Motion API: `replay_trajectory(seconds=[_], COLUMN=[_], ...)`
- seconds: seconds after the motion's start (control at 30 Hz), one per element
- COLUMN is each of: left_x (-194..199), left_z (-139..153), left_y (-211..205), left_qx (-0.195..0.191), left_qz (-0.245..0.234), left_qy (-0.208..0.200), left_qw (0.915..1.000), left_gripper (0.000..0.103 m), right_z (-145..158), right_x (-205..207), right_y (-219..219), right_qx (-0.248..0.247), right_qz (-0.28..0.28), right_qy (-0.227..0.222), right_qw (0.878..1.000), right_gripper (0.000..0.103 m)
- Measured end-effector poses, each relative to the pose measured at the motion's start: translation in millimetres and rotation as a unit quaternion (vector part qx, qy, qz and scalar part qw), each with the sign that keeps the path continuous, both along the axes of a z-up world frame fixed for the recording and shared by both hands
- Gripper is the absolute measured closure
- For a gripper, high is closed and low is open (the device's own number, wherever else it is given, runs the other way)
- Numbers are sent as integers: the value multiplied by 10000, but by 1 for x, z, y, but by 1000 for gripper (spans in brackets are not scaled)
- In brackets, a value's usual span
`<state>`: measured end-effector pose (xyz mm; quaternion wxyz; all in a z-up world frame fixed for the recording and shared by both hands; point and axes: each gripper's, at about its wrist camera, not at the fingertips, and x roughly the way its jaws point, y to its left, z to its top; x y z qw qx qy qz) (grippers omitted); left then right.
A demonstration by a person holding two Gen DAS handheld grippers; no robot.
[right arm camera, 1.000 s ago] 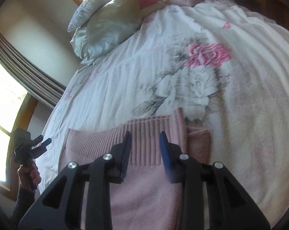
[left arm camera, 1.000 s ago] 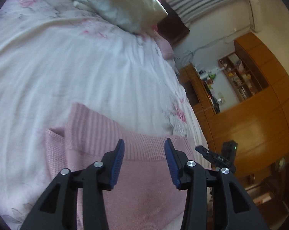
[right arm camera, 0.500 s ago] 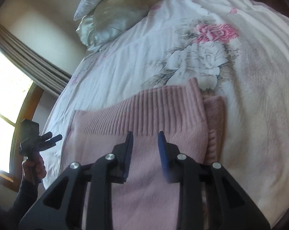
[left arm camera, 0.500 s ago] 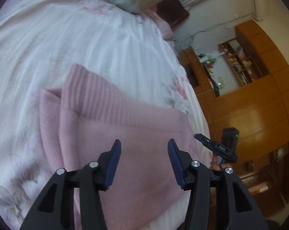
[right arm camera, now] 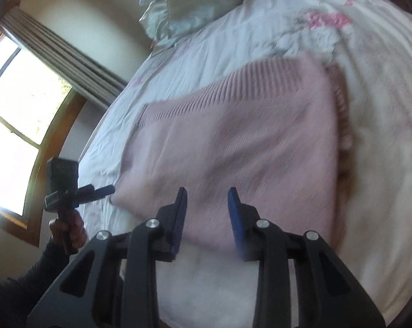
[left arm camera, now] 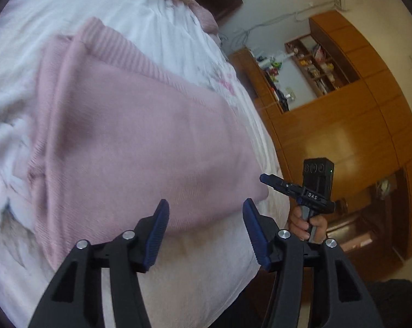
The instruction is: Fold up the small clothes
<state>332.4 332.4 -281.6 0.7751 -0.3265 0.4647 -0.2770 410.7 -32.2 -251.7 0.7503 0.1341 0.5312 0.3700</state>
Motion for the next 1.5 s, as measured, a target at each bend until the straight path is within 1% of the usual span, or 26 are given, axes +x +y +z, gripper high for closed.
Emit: replay_trajectory(seconds=[0.07,0.1,0.13,0.17,0.2,0.3,0.33,0.37,0.4,0.47,0.5,0.53,0.57,0.6,0.67,0.77,0.83,0.9,0.97,1.03,1.13,1.23,1.3,1.33,1.43,1.5], left_x=[2,3,4,3,2,-11,-16,-23,-28,-39,-41,-43,-45,-45,-38,-18,5,26,51,74,102,122,134,138,152,160], left_z=[-21,-30,-38,-44,-47,-40,-39,-37,-35,-28,-23,-16,-10,-4,8,19,21,14,4,-8,-27,-42,-46,-47,-51,-54], left_y=[-11,-11,-7,-1,5,24,32,43,54,79,92,104,116,126,142,150,148,148,147,145,142,139,138,138,135,132], left_qx=[144,270,368,267,96,67,74,86,-41,-123,-125,34,126,101,-6,-161,-273,-357,-437,-496,-478,-497,-519,-557,-692,-694], left_qz=[-20,48,122,216,276,384,413,485,508,649,727,862,981,1015,1062,1019,989,1010,1044,1090,1045,923,855,808,680,586], left_qy=[200,264,313,404,470,481,524,605,637,765,820,898,915,924,924,903,945,1047,1205,1333,1507,1598,1551,1505,1434,1431], left_qw=[9997,9993,9988,9986,9985,9981,9977,9970,9967,9949,9939,9922,9909,9905,9900,9906,9902,9887,9862,9838,9819,9816,9828,9837,9849,9855], left_gripper=[48,50,62,70,70,69,63,49,48,37,28,6,4,4,4,4,4,4,4,4,4,4,4,4,4,4], right_z=[-28,-41,-48,-51,-52,-47,-45,-43,-40,-31,-21,-12,3,14,38,55,53,45,35,23,10,-4,-17,-23,-37,-44], right_x=[-11,-12,-11,-8,-3,-1,-1,-1,-2,-6,-11,-19,-28,-37,-59,-101,-125,-144,-151,-153,-157,-162,-161,-160,-155,-154], right_y=[11,12,8,1,-11,-43,-56,-68,-81,-103,-110,-114,-111,-105,-76,0,52,101,146,181,219,241,252,256,270,279], right_qx=[-153,-229,-273,-226,-68,51,29,-27,-92,-306,-663,-918,-1037,-1172,-1592,-2180,-2384,-2432,-2542,-2594,-2725,-3011,-3165,-3223,-3268,-3366], right_qz=[44,-23,-118,-264,-436,-645,-731,-832,-944,-1207,-1386,-1424,-1363,-1296,-995,-204,284,775,1181,1436,1642,1795,1898,1932,1993,2031], right_qy=[227,283,266,307,388,443,464,438,423,360,181,-42,-291,-500,-1037,-1797,-2136,-2380,-2549,-2585,-2741,-3196,-3352,-3394,-3451,-3644], right_qw=[9996,9993,9992,9989,9983,9969,9962,9956,9946,9916,9880,9855,9848,9833,9767,9590,9470,9371,9255,9194,9076,8803,8668,8624,8570,8442], right_gripper=[72,79,93,99,99,99,98,98,96,92,74,73,73,73,73,69,52,48,48,50,50,48,48,48,48,48])
